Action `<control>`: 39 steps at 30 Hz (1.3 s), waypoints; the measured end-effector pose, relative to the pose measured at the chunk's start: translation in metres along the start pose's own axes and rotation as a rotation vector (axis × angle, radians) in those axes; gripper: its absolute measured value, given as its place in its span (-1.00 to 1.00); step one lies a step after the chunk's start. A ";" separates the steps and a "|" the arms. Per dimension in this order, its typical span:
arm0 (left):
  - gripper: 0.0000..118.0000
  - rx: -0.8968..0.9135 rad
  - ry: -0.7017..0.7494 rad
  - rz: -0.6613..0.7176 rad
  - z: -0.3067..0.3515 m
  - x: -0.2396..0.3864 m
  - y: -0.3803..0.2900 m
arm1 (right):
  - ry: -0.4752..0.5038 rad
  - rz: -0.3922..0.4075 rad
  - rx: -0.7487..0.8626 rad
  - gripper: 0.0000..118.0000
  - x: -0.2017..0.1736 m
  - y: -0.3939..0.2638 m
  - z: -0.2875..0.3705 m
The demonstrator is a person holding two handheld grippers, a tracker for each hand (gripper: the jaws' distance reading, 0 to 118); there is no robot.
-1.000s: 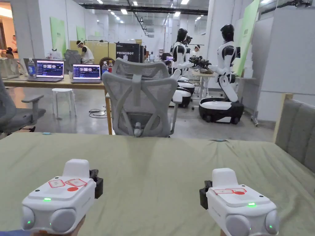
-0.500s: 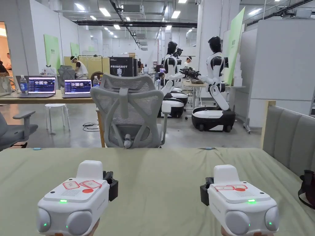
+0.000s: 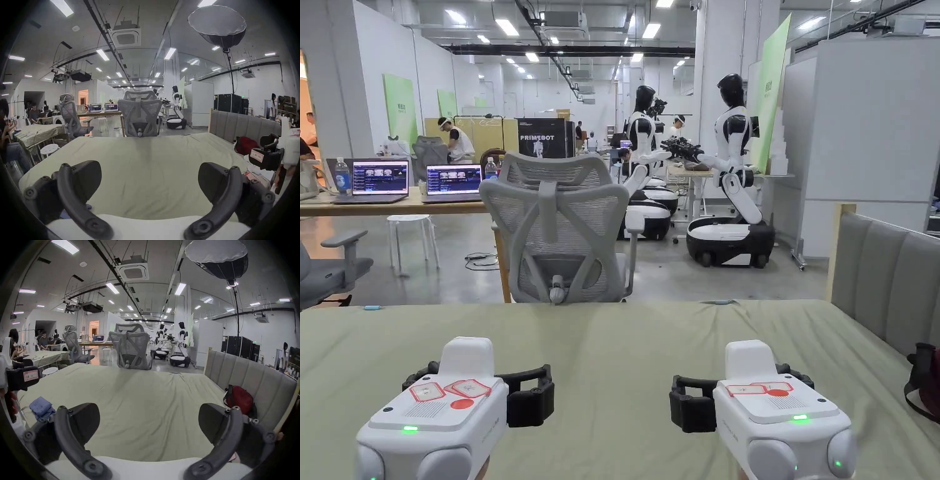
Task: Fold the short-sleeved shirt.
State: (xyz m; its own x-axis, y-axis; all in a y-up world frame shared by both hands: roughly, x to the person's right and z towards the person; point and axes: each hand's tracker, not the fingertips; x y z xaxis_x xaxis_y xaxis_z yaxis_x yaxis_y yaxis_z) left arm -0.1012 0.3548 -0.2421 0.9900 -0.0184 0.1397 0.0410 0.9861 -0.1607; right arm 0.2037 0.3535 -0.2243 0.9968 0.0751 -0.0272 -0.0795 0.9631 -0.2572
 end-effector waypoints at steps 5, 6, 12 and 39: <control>1.00 0.005 0.005 0.002 0.003 0.000 0.001 | 0.006 0.014 0.005 1.00 -0.003 0.000 0.001; 1.00 0.006 0.004 0.000 0.004 -0.001 0.001 | 0.008 0.011 0.008 1.00 -0.004 0.000 0.001; 1.00 0.003 0.002 0.002 0.004 -0.001 0.001 | -0.037 0.029 -0.033 1.00 -0.014 0.004 -0.001; 1.00 -0.010 -0.001 0.012 0.007 0.002 -0.001 | -0.033 -0.098 0.016 1.00 -0.010 0.010 0.031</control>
State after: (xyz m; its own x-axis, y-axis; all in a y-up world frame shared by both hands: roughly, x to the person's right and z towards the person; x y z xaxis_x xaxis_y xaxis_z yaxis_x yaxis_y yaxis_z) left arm -0.1000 0.3546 -0.2344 0.9903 -0.0067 0.1386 0.0308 0.9846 -0.1722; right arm 0.1932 0.3706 -0.1969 0.9995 -0.0115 0.0296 0.0183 0.9701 -0.2421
